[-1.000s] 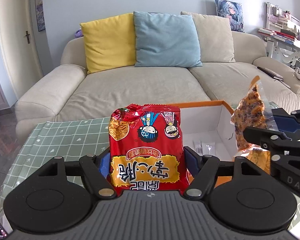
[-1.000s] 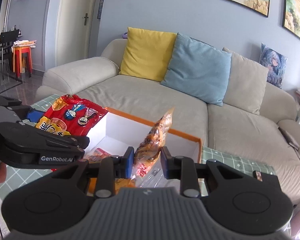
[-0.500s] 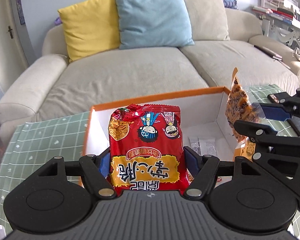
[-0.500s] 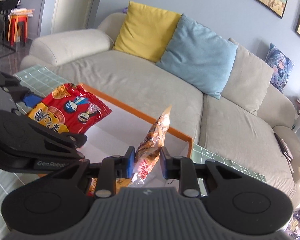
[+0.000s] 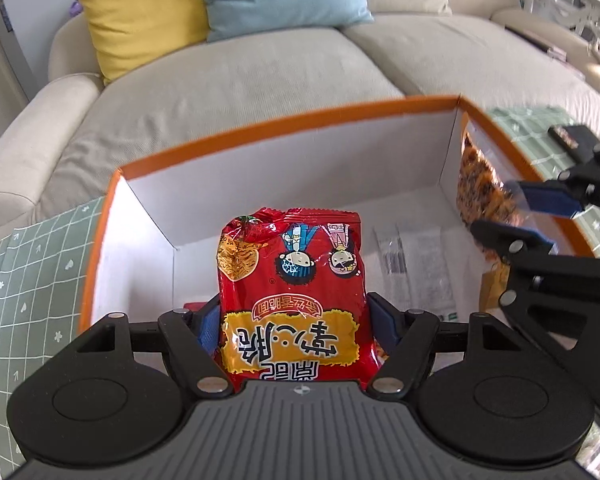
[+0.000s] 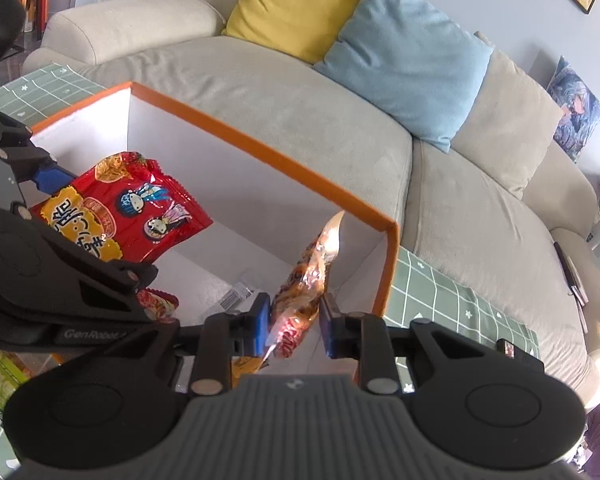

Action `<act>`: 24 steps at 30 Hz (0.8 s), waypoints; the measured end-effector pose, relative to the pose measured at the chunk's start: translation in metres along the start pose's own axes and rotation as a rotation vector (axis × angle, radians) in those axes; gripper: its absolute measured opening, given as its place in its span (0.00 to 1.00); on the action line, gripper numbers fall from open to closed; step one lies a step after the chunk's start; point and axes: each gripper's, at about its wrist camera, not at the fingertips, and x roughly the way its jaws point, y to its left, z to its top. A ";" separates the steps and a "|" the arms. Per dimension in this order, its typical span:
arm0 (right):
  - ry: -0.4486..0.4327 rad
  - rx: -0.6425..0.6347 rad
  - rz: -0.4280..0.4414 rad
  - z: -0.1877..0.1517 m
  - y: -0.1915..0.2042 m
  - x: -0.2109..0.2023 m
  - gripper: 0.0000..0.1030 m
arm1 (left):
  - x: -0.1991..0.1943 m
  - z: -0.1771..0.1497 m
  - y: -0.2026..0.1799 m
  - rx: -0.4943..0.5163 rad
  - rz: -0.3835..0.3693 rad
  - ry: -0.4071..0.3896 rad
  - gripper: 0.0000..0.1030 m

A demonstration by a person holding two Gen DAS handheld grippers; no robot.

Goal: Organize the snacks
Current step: 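Carry both packets over the orange box and open both tools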

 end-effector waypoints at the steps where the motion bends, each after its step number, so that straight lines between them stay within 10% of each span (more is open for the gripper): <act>1: 0.006 0.001 0.002 0.000 0.000 0.003 0.22 | 0.002 0.000 0.000 0.002 0.002 0.009 0.80; 24: 0.118 0.050 0.089 0.000 -0.003 0.037 0.23 | 0.022 0.010 0.007 -0.002 0.021 0.172 0.92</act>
